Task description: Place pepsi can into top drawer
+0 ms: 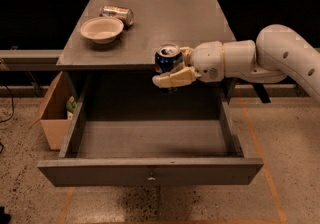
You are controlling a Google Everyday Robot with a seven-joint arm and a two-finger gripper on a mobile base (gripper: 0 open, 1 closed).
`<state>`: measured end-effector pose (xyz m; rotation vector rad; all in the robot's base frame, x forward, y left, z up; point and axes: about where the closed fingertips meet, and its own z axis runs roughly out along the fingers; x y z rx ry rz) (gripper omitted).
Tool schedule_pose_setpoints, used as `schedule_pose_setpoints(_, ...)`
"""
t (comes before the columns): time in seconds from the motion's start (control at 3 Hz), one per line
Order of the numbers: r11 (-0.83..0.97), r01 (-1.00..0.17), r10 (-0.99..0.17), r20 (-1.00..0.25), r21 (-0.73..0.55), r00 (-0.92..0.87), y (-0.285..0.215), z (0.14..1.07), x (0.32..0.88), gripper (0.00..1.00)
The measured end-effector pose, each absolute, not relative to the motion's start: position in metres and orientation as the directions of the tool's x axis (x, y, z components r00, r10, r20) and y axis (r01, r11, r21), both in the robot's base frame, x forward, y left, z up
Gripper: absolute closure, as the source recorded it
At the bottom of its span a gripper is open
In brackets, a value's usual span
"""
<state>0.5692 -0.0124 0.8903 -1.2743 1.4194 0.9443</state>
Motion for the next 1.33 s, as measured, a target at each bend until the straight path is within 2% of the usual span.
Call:
schedule_pose_setpoints(0.67, 0.159, -0.983, -0.193, -0.980, -0.087, 0.056, -0.001, 0.845, 0.555, 1.00)
schedule_pose_setpoints(1.33, 0.129, -0.987, -0.234, -0.970, -0.093, 0.061, 0.024, 0.757, 0.556, 1.00)
